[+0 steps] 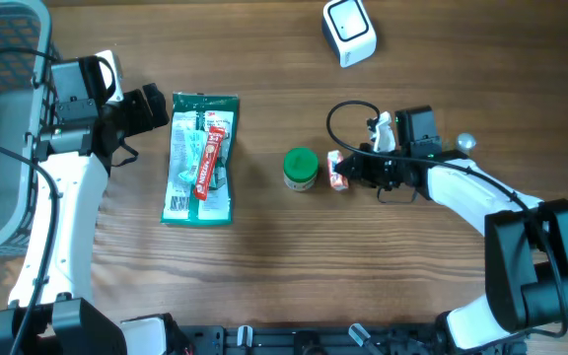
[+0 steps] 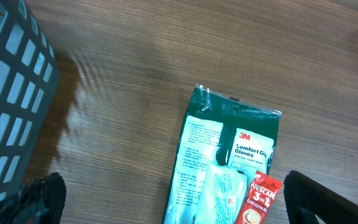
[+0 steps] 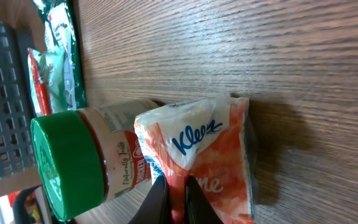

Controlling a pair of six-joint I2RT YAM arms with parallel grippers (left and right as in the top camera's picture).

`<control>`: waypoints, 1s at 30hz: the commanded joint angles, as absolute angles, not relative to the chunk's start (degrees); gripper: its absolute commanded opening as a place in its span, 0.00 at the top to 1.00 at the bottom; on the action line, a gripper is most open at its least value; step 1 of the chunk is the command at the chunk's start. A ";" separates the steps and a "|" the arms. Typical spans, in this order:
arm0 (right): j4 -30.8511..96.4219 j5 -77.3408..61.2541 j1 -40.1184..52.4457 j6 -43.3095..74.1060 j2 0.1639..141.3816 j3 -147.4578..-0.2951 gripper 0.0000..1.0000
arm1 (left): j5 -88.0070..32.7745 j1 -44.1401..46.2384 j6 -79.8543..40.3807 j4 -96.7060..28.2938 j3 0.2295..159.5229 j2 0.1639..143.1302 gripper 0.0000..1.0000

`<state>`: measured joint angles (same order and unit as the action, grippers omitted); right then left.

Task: Scan the item barcode
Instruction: 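Set the Kleenex pack upright right of the jar and release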

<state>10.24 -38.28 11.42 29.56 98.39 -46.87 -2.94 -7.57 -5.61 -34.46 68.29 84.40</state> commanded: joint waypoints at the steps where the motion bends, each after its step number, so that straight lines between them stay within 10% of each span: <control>1: 10.28 -36.69 11.03 29.80 99.18 -46.37 0.96 | -3.40 -7.79 -4.71 -34.28 69.12 83.57 0.00; 22: 12.58 -37.54 7.09 28.42 99.15 -46.37 0.96 | -3.40 -7.79 -4.71 -34.26 69.12 83.57 0.00; 30: 13.32 -37.47 6.07 26.65 99.15 -46.37 0.81 | -3.42 -7.79 -4.71 -34.28 69.12 83.57 0.00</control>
